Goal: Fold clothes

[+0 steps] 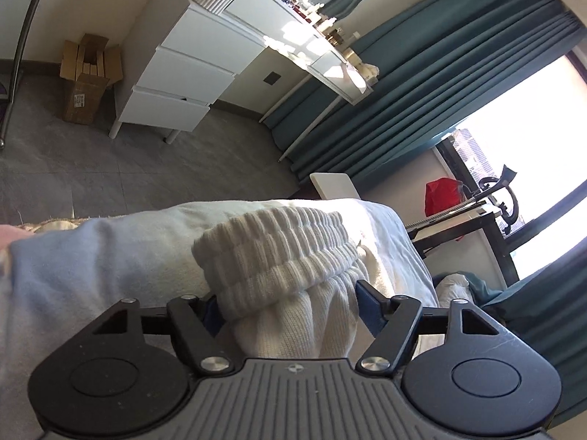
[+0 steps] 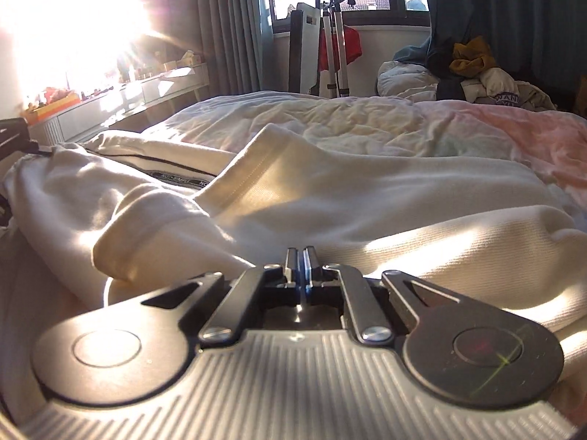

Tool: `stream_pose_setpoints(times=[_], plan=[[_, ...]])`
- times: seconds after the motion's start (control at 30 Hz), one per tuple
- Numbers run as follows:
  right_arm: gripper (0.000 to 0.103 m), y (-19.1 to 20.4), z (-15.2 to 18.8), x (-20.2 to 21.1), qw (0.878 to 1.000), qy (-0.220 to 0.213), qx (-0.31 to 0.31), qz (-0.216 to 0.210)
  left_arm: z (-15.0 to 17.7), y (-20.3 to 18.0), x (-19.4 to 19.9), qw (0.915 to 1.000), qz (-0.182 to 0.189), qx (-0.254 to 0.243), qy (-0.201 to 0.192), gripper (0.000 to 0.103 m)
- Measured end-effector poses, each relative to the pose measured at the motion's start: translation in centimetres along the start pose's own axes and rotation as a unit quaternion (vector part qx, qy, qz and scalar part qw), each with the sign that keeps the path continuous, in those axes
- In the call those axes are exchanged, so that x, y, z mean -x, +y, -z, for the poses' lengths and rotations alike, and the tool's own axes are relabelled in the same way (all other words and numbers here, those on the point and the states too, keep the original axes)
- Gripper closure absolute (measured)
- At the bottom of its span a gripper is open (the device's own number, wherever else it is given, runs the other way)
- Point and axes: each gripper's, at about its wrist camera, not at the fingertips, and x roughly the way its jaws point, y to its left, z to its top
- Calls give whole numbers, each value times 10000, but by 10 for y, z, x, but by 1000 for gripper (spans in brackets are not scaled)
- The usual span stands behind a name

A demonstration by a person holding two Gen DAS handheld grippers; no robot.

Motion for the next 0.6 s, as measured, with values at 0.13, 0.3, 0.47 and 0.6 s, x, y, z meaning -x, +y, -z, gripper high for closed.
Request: stream_pose_setpoints(times=[0.13, 0.3, 0.47, 0.6], plan=[[98, -1, -4, 11, 9999, -52, -79, 38, 2, -46, 21, 9962, 349, -751, -269, 55], [98, -19, -17, 49, 9978, -334, -566, 101, 16, -115, 59, 9850, 766, -1422, -614, 58], [98, -44, -27, 85, 9929, -529, -1020, 297, 61, -201, 94, 9649, 1197, -2099, -1030, 60], [98, -79, -34, 112, 9858, -725, -1388, 604, 117, -266, 109, 9471, 1477, -2583, -1200, 61]])
